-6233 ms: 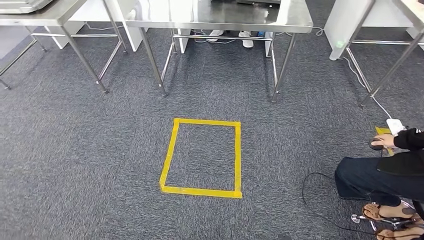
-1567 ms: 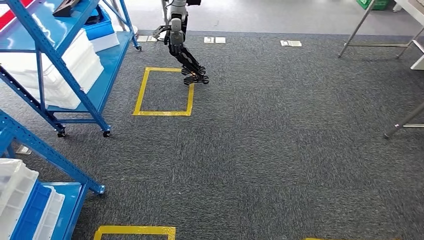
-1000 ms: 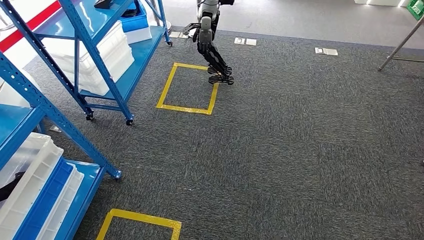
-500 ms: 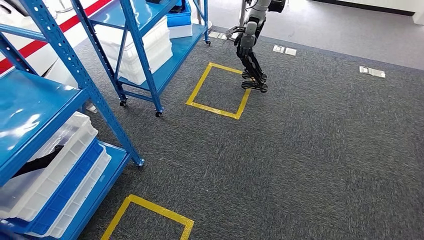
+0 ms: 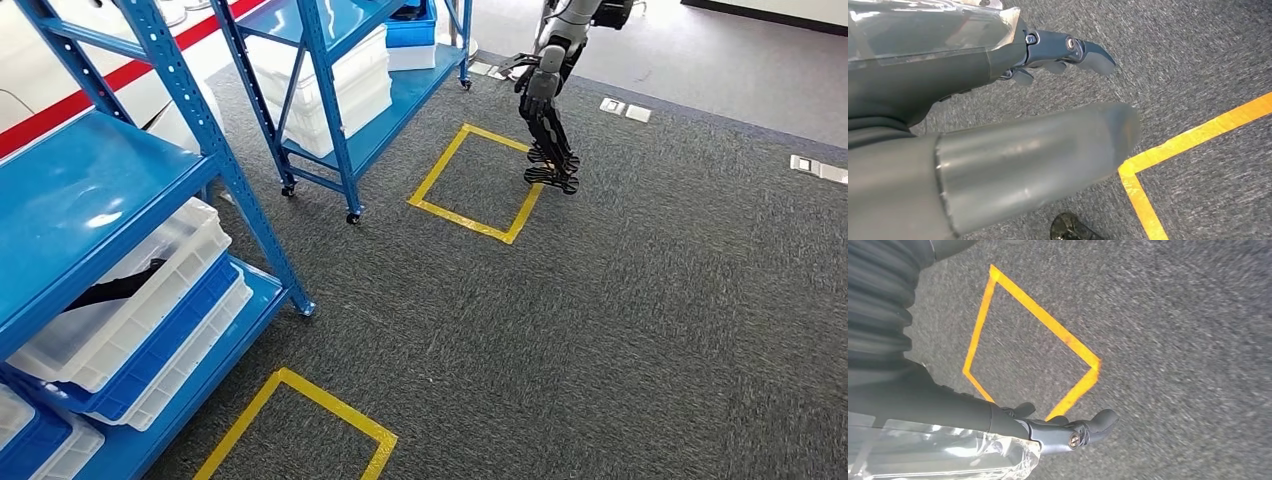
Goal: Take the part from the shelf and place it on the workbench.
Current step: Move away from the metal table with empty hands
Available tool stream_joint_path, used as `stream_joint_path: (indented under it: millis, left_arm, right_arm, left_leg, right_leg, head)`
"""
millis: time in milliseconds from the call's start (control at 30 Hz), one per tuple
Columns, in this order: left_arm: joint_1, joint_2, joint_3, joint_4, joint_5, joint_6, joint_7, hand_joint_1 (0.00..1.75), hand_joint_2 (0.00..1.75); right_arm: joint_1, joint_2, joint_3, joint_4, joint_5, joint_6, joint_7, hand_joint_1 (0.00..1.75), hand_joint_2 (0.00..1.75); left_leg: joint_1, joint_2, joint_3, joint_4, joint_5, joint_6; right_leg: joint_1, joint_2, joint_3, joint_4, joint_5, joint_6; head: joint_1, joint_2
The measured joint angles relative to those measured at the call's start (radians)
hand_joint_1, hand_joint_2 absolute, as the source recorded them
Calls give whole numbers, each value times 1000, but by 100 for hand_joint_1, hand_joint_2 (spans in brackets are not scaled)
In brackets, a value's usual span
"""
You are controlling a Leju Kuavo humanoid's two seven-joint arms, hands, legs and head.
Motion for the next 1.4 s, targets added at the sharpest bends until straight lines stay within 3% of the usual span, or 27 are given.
stream_joint_path:
  millis: [67, 133, 200, 267, 333, 367, 400, 467, 500, 567, 633, 700, 733, 800, 833, 867, 900, 933, 1000, 1067, 1167, 1233, 1300, 1367, 1400]
  left_arm:
    - [-5, 5, 0, -1, -5, -3, -3, 0, 0]
    - [-5, 9, -1, -1, -8, -5, -4, 0, 0]
    - [-3, 10, -2, -1, -10, -6, -4, 0, 0]
    - [-6, 9, -2, 0, -11, -9, -4, 0, 0]
    - [-7, 7, -3, 0, -12, -13, -5, 0, 0]
    - [-6, 6, -3, 0, -12, -14, -5, 0, 0]
    - [-5, 5, -3, 0, -12, -15, -5, 0, 0]
    - [-4, 4, -3, 0, -12, -15, -5, 0, 0]
    - [-4, 5, -3, 0, -12, -15, -5, 0, 0]
    - [-3, 6, -3, 0, -12, -15, -5, 0, 0]
    - [0, 7, -3, 0, -12, -15, -5, 0, 0]
    - [2, 8, -3, 1, -12, -14, -5, 0, 0]
    - [1, 8, -2, 1, -12, -13, -5, 0, 0]
    - [-1, 8, -2, 1, -12, -12, -5, 0, 0]
    - [-1, 8, -2, 1, -12, -11, -5, 0, 0]
    - [0, 8, -2, 1, -12, -11, -5, 0, 0]
    - [1, 7, -2, 1, -12, -10, -5, 0, 0]
    - [2, 7, -2, 1, -11, -10, -4, 0, 0]
    - [0, 8, -2, 1, -11, -7, -5, 0, 0]
    - [-3, 9, -2, 1, -11, -5, -7, 0, 0]
    - [0, 9, -2, 1, -11, -1, -11, 0, 0]
    - [0, 7, -2, 1, -11, 1, -12, 0, 0]
    - [-3, 5, -2, 1, -10, 1, -12, 0, 0]
    - [-3, 3, -2, 1, -10, 1, -12, 0, 0]
    - [-1, 2, -2, 1, -10, 1, -12, 0, 0]
  right_arm:
    - [0, 3, -2, 0, -6, -1, -2, 0, 175]
    - [1, 6, -4, 0, -9, -3, -5, 0, 175]
    - [4, 7, -6, 0, -12, -4, -10, 0, 175]
    - [9, 4, -8, 0, -14, -5, -13, 0, 175]
    - [15, 0, -12, 0, -16, -6, -14, 0, 175]
    - [17, -2, -14, 0, -16, -6, -15, 0, 175]
    - [18, -2, -16, 0, -16, -6, -15, 0, 175]
    - [17, -4, -17, 0, -15, -7, -16, 0, 175]
    - [17, -4, -18, 1, -14, -7, -16, 0, 175]
    - [14, -4, -20, 2, -10, -8, -16, 0, 175]
    - [11, -4, -21, 2, -6, -9, -15, 0, 175]
    - [9, -4, -21, 2, -2, -9, -13, 0, 175]
    - [10, -4, -21, 2, 0, -9, -12, 0, 175]
    - [13, -5, -21, 2, 2, -9, -10, 0, 175]
    - [14, -6, -21, 2, 2, -9, -9, 0, 175]
    - [14, -6, -21, 2, 2, -9, -9, 0, 175]
    - [14, -6, -21, 2, 3, -9, -9, 0, 175]
    - [12, -6, -21, 2, 3, -9, -9, 0, 175]
    - [10, -5, -21, 2, 5, -9, -9, 0, 175]
    - [8, -4, -21, 2, 9, -9, -9, 0, 175]
    - [4, -3, -21, 2, 12, -9, -9, 0, 175]
    - [3, -3, -21, 1, 12, -9, -9, 0, 175]
    - [5, -5, -21, 2, 12, -9, -8, 0, 175]
    - [10, -7, -21, 2, 11, -9, -8, 0, 175]
    - [11, -8, -21, 2, 10, -9, -7, 0, 175]
  left_leg:
    - [-13, 28, 24, -51, 5, 14]
    - [-11, 3, 25, -64, 14, 19]
    - [-3, -23, 36, -88, 31, 23]
    - [4, -50, 40, -100, 43, 23]
    - [7, -81, 38, -98, 46, 21]
    - [9, -97, 38, -97, 46, 19]
    - [12, -112, 38, -95, 45, 15]
    - [19, -138, 36, -85, 41, 4]
    - [20, -150, 33, -77, 37, -5]
    - [19, -167, 27, -69, 31, -19]
    - [20, -178, 23, -69, 32, -29]
    - [24, -153, 9, -44, 16, -37]
    - [25, -129, -11, -3, -10, -41]
    - [25, -86, -77, 129, -80, -48]
    - [27, -77, -109, 191, -104, -50]
    - [27, -74, -126, 224, -109, -50]
    - [28, -71, -123, 216, -94, -48]
    - [27, -64, -100, 170, -65, -44]
    - [20, -25, -24, 31, -3, -29]
    - [10, 3, 16, -48, 17, -17]
    - [8, -23, 23, -68, 23, -8]
    - [15, -45, 36, -89, 37, 1]
    - [19, -70, 39, -97, 44, 6]
    - [19, -99, 37, -96, 45, 7]
    - [20, -114, 38, -95, 44, 6]
  right_leg:
    - [1, -21, 2, -1, -3, 3]
    - [2, -38, 5, -4, -4, 9]
    - [2, 0, -4, 27, -23, 14]
    - [-4, 65, -51, 131, -70, 13]
    - [-12, 88, -110, 246, -109, 18]
    - [-16, 90, -122, 263, -107, 27]
    - [-21, 92, -115, 240, -88, 41]
    - [-34, 114, -59, 107, -26, 71]
    - [-37, 128, -35, 47, -2, 76]
    - [-36, 142, -15, -3, 15, 64]
    - [-33, 127, -12, -2, 18, 42]
    - [-35, 110, -10, -4, 22, 29]
    - [-35, 100, -10, -5, 23, 24]
    - [-30, 78, -12, -5, 20, 18]
    - [-27, 65, -13, -5, 19, 16]
    - [-25, 53, -13, -5, 18, 14]
    - [-24, 41, -13, -4, 17, 13]
    - [-22, 30, -11, -4, 15, 12]
    - [-17, 10, -4, -4, 11, 13]
    - [-13, -8, 0, -4, 6, 19]
    - [-11, -28, 9, -9, 1, 34]
    - [-10, 12, -3, 33, -24, 36]
    - [-14, 71, -60, 154, -77, 30]
    - [-18, 90, -118, 260, -111, 35]
    - [-19, 92, -125, 265, -104, 44]
  head:
    - [0, 0]
    - [0, 0]
    - [0, 0]
    - [1, 0]
    - [1, 0]
    - [1, 0]
    - [1, 0]
    - [2, 0]
    - [3, 0]
    - [4, 0]
    - [3, 0]
    - [1, 0]
    - [0, 0]
    - [-3, 0]
    - [-3, 0]
    - [-3, 0]
    - [-3, 0]
    - [-4, 0]
    - [-3, 0]
    - [-3, 0]
    - [-3, 0]
    - [-2, 0]
    - [-1, 0]
    - [0, 0]
    - [0, 0]
